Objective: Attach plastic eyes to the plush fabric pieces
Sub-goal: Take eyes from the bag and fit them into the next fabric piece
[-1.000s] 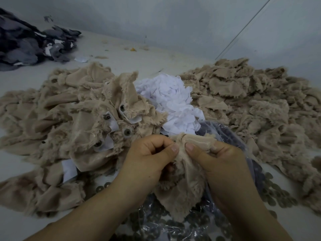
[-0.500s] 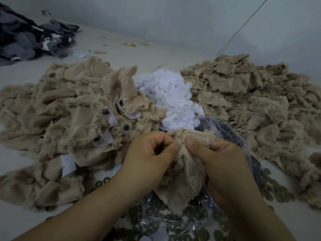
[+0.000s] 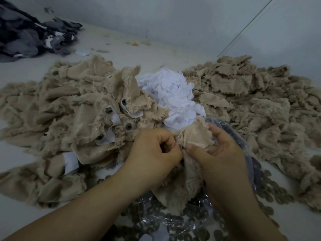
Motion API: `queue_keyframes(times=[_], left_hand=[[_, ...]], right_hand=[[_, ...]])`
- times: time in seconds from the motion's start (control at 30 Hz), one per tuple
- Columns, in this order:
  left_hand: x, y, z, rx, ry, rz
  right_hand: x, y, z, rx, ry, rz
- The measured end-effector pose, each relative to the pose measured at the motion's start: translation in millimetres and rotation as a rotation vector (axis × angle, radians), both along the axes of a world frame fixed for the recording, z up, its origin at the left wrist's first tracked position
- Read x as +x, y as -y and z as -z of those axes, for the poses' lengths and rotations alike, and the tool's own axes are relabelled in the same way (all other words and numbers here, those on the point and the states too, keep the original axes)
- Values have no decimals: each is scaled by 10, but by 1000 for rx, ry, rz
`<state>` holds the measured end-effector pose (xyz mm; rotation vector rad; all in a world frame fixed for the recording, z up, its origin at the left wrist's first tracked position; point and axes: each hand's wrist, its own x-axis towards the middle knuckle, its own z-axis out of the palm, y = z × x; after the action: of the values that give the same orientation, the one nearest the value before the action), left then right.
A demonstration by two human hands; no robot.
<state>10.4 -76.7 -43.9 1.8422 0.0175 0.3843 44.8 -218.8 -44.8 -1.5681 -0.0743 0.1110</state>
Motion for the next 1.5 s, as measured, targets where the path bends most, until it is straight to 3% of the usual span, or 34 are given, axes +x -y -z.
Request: queue_keyframes(times=[0.17,0.33,0.6,0.67,0.77,0.97,1.13,1.5], left_hand=[[-4,14,72,79,53,-110],[-55,37,109,458,374,-164],[-33,-10,108,431,275,-82],[-36,-25,90,355,261,-85],[-63,-26,75,-4,146,-48],[-35,-63,111,-458,-118,-40],[-29,-66,177,-492,-111,-84],[-70,24,233,-439,-1,-137]], right_hand=[[12,70,11,-67,100,-50],[20,17,9,-77,94,-96],[55,60,31,-56,103,-123],[46,55,33,-45,92,-132],[19,43,22,-43,103,-130],[-6,8,41,-114,181,-154],[-22,-14,92,-124,197,-152],[48,-30,102,230,-171,-35]])
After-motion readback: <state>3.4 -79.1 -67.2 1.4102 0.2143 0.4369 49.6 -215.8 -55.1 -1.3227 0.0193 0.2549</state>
